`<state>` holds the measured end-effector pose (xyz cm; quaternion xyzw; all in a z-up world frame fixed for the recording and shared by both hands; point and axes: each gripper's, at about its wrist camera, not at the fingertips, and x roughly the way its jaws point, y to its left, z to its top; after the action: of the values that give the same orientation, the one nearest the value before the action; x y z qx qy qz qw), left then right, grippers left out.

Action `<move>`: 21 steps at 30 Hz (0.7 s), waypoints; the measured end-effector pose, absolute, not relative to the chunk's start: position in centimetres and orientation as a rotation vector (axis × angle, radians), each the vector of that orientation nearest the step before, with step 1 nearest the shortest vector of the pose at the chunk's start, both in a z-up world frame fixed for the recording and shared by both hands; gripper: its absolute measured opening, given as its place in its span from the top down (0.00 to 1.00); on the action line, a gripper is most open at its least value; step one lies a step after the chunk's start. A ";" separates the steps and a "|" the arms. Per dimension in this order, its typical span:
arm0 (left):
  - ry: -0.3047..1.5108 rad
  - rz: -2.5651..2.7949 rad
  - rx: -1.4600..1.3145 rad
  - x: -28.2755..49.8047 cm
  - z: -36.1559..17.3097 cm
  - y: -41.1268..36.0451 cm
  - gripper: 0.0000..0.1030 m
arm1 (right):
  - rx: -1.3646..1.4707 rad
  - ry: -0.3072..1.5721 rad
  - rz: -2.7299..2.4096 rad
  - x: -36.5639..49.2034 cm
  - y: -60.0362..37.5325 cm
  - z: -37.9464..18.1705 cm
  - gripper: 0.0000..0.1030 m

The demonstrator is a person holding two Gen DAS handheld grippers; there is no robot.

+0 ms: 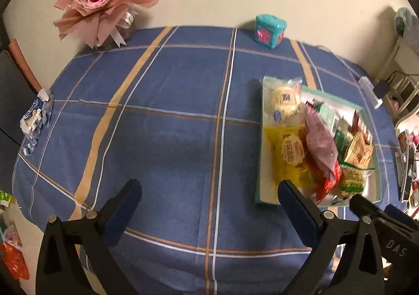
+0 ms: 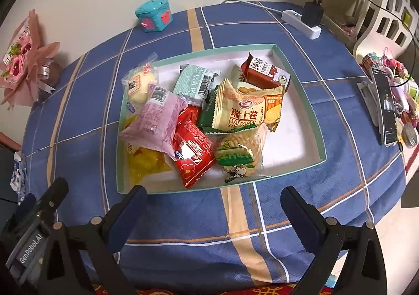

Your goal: Organize snacks

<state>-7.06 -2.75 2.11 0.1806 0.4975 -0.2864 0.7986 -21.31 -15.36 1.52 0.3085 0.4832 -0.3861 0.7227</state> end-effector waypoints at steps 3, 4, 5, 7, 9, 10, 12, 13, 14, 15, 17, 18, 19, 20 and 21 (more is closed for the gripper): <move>1.047 -0.568 0.451 -7.5 2.0 -3.2 0.00 | 0.682 1.065 -0.851 -21.3 -15.4 1.6 0.00; 1.038 -0.565 0.457 -7.6 2.0 -3.2 0.00 | 0.682 1.065 -0.852 -21.3 -15.4 1.6 0.00; 1.038 -0.568 0.454 -7.7 2.1 -3.2 0.00 | 0.681 1.064 -0.854 -21.3 -15.5 1.6 0.00; 1.049 -0.575 0.442 -7.6 2.1 -3.0 0.00 | 0.681 1.063 -0.854 -21.4 -15.5 1.6 0.00; 1.057 -0.575 0.435 -7.4 2.1 -2.9 0.00 | 0.680 1.063 -0.855 -21.4 -15.6 1.6 0.00; 1.058 -0.575 0.430 -7.4 2.1 -2.9 0.00 | 0.679 1.062 -0.856 -21.4 -15.6 1.6 0.00; 1.061 -0.578 0.422 -7.4 2.2 -2.8 0.00 | 0.677 1.060 -0.858 -21.4 -15.6 1.7 0.00; 1.063 -0.581 0.417 -7.3 2.2 -2.8 0.00 | 0.677 1.060 -0.858 -21.4 -15.6 1.7 0.00; 1.066 -0.583 0.414 -7.3 2.1 -2.8 0.00 | 0.675 1.059 -0.858 -21.3 -15.6 1.7 0.00; 1.067 -0.581 0.413 -7.2 2.1 -2.8 0.00 | 0.674 1.059 -0.858 -21.3 -15.6 1.7 0.00; 1.068 -0.577 0.413 -7.2 2.1 -2.8 0.00 | 0.670 1.059 -0.856 -21.3 -15.7 1.8 0.00; 1.069 -0.578 0.414 -7.2 2.1 -2.7 0.00 | 0.669 1.058 -0.856 -21.2 -15.7 1.8 0.00; 1.070 -0.578 0.415 -7.2 2.1 -2.7 0.00 | 0.668 1.058 -0.856 -21.2 -15.6 1.8 0.00; 1.070 -0.578 0.416 -7.2 2.1 -2.8 0.00 | 0.667 1.058 -0.855 -21.2 -15.6 1.8 0.00; 1.069 -0.576 0.418 -7.2 2.1 -2.8 0.00 | 0.666 1.059 -0.855 -21.1 -15.6 1.8 0.00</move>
<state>-7.19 -2.78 2.09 0.1951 0.4985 -0.2687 0.8008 -21.13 -15.59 1.80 0.3019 0.4802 -0.3877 0.7266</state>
